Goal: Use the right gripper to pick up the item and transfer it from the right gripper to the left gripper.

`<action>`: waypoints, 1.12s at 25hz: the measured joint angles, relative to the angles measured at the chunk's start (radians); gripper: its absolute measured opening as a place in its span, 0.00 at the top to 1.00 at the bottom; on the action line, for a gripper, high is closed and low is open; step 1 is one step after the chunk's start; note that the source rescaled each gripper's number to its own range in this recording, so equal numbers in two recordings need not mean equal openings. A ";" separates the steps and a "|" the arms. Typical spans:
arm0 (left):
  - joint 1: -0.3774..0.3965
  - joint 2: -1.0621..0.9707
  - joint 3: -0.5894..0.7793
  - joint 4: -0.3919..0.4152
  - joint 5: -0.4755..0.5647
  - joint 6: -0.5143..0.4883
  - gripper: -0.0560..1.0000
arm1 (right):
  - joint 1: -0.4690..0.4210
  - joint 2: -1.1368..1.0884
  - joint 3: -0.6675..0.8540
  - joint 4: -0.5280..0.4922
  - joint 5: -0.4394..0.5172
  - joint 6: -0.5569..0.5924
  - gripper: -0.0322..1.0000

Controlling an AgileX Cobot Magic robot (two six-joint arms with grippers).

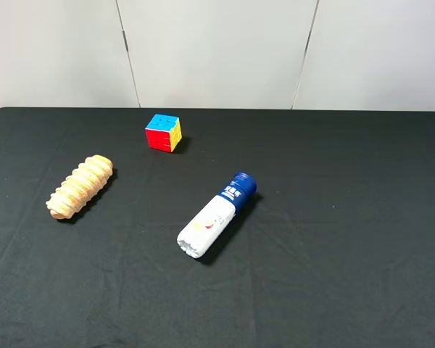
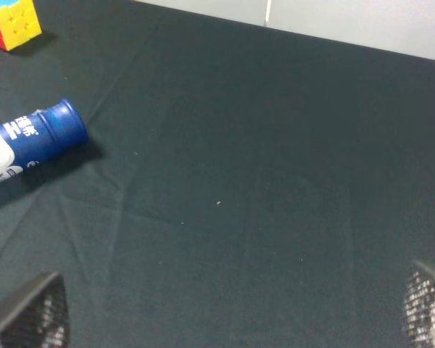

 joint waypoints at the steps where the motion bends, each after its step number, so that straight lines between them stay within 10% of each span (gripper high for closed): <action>1: 0.000 -0.011 0.002 0.001 -0.006 0.000 0.01 | 0.000 0.000 0.000 0.000 0.000 0.000 0.00; 20: 0.004 -0.022 0.039 -0.053 -0.092 0.050 0.01 | 0.000 0.000 0.000 0.000 0.000 0.000 0.00; 28: 0.166 -0.022 0.039 -0.052 -0.092 0.050 0.01 | -0.031 0.000 0.000 0.000 0.000 0.000 0.00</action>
